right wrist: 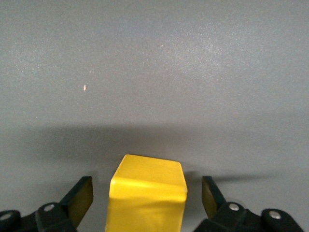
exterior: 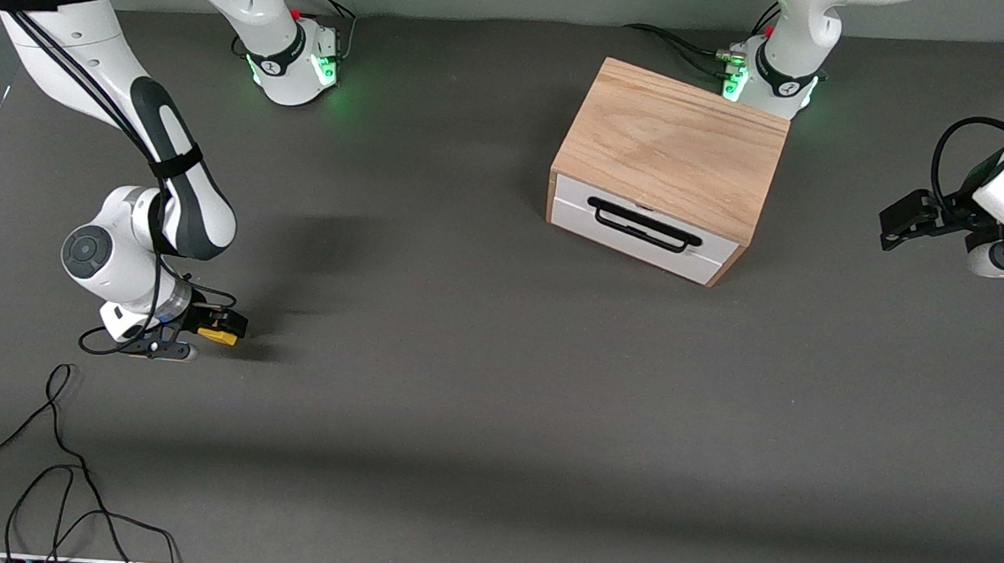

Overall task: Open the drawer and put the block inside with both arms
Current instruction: 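Close the right gripper on the yellow cube and lift it, then hold the cube with the right gripper while the left gripper reaches the handle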

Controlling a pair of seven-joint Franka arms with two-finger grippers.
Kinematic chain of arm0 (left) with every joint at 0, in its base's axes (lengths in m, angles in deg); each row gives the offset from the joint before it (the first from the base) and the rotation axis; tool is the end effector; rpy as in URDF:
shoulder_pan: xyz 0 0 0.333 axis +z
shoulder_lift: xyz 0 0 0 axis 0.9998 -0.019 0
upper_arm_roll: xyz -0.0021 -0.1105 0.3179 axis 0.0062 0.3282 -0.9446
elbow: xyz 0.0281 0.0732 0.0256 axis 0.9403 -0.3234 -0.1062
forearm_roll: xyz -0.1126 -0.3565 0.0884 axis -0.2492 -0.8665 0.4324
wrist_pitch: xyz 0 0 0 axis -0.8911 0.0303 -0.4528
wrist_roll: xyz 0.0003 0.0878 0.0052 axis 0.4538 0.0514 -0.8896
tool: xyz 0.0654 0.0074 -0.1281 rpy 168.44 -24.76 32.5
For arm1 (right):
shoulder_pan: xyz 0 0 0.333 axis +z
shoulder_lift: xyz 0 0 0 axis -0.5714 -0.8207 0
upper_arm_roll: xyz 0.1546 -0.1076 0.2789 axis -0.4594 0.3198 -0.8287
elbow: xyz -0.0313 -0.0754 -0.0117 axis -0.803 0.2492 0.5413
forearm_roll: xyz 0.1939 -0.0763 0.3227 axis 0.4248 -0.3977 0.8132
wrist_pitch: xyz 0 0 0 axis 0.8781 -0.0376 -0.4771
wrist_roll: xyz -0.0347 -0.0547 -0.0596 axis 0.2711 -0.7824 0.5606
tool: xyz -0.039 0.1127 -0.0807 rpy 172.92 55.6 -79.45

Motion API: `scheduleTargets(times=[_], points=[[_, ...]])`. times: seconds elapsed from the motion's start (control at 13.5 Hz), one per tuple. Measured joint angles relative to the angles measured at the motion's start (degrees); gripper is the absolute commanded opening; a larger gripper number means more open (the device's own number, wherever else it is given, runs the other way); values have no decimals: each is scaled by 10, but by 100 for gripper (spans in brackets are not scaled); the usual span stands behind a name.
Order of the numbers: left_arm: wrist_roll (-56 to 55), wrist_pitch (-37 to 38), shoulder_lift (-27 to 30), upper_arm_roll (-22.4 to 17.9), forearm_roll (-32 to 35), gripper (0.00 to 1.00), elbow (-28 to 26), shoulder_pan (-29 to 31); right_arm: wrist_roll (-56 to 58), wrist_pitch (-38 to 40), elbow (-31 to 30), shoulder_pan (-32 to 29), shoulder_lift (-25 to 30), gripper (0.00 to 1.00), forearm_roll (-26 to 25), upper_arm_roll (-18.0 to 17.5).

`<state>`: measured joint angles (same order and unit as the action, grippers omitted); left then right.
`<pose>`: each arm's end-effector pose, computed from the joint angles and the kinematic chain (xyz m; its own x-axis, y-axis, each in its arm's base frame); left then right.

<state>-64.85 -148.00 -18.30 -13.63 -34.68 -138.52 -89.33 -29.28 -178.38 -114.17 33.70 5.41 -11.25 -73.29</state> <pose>0.5387 -0.0482 0.5973 0.9999 0.0025 -0.0098 0.0021 -0.9991 -0.0416 0.5970 -0.0327 0.1759 0.9970 -0.0634 0.0448 -0.0634 -0.9980 -0.0028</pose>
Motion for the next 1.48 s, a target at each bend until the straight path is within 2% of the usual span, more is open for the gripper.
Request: scheduleTargets(times=[0.07,0.22,0.3,0.44,0.52,0.89,0.96,1.48], points=[[0,0,0,0,0,100,0,0,0,1,0,0,0,96,0,0],[0,0,0,-1,0,100,0,0,-1,9,0,0,0,56,0,0],[0,0,0,-1,0,100,0,0,-1,11,0,0,0,44,0,0],[0,0,0,-1,0,100,0,0,-1,19,0,0,0,30,0,0],[0,0,0,-1,0,100,0,0,-1,19,0,0,0,26,0,0],[0,0,0,-2,0,100,0,0,-1,22,4,0,5,26,0,0],[0,0,0,-2,0,100,0,0,-1,42,11,0,15,26,0,0],[1,0,-2,-1,0,100,0,-1,0,351,147,9,155,26,-23,-8]])
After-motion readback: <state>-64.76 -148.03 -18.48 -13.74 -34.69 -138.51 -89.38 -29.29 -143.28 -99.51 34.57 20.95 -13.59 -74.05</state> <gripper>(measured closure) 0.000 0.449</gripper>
